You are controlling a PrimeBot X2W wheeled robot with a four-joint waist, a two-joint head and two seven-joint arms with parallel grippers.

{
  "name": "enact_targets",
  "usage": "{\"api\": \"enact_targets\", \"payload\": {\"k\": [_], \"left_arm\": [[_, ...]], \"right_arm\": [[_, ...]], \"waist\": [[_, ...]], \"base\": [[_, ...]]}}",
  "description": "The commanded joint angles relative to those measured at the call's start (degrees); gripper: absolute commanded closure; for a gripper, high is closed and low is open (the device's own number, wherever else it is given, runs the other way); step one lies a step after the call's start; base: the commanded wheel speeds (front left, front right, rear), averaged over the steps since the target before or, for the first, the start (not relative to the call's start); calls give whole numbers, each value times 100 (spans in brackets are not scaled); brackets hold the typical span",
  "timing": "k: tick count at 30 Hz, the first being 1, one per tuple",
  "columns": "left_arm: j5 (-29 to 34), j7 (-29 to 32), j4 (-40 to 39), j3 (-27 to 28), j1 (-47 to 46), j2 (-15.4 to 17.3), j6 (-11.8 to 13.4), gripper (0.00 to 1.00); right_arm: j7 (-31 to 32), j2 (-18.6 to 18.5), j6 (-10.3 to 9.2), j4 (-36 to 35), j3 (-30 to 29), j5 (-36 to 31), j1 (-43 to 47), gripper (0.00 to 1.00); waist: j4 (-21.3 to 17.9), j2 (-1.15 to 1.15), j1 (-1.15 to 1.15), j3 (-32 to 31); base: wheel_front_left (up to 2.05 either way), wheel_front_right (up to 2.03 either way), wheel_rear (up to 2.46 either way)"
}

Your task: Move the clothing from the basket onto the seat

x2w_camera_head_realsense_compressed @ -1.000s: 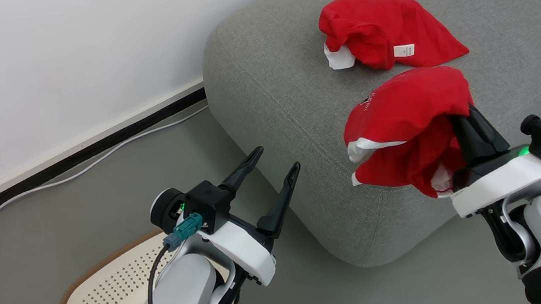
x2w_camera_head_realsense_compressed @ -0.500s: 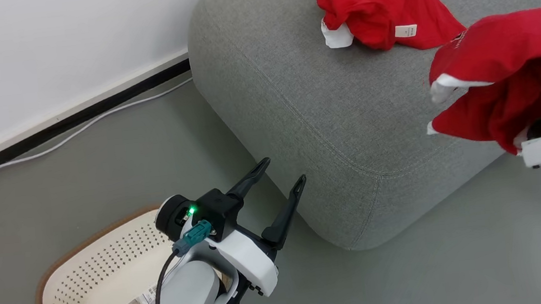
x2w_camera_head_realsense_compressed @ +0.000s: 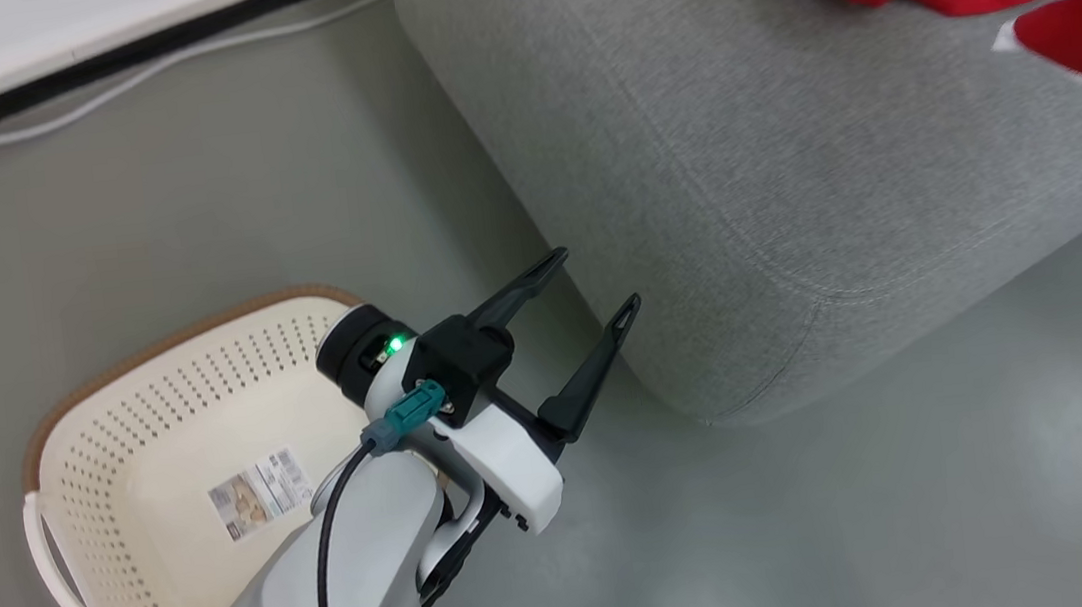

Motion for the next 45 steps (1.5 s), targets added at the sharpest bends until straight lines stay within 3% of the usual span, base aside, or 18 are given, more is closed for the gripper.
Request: {"api": "enact_targets", "payload": {"k": [1, 6, 14, 18, 24, 28, 34, 40, 45], "left_arm": [[-20, -58, -223, 59, -327, 52, -5, 0], [-57, -58, -407, -175, -556, 95, -5, 0], [-73, -58, -721, -438, -965, 186, -5, 0], [-70, -58, -783, -501, -1049, 227, -5, 0], [-94, -58, -839, -569, -1053, 263, -5, 0], [-145, -58, -865, -586, -986, 242, -5, 0], [-158, -58, -877, -570, -833, 244, -5, 0], [-129, -58, -885, -480, -738, 312, -5, 0], [-121, -58, -862, -472, -730, 252, -5, 0]], "right_arm": [[-35, -229, 17, 7, -139, -37, -362, 100], [-35, -462, 17, 374, -545, -5, -885, 100], [-35, -1175, 17, 1110, -1210, -357, -1898, 100], [-35, -1569, 17, 1455, -1546, -690, -2421, 100], [-35, -2044, 17, 1725, -2575, -1536, -3233, 100], [-35, -1820, 17, 1205, -3479, -2338, -3714, 100], [-35, -840, 17, 370, -4357, -3236, -4039, 100], [206, -362, 17, 596, -4178, -3109, -3996, 100], [552, -529, 17, 1192, -3752, -2695, -3828, 100]], "waist": [[184, 0, 0, 404], [350, 0, 0, 730], [778, 0, 0, 1309], [989, 0, 0, 1608], [1319, 0, 0, 2038], [1495, 0, 0, 2266], [1745, 0, 0, 2438], [1853, 0, 0, 2533], [1954, 0, 0, 2563]], "base": [[0, 0, 0], [0, 0, 0], [0, 0, 0], [0, 0, 0], [0, 0, 0], [0, 0, 0], [0, 0, 0], [0, 0, 0], [0, 0, 0]]}}
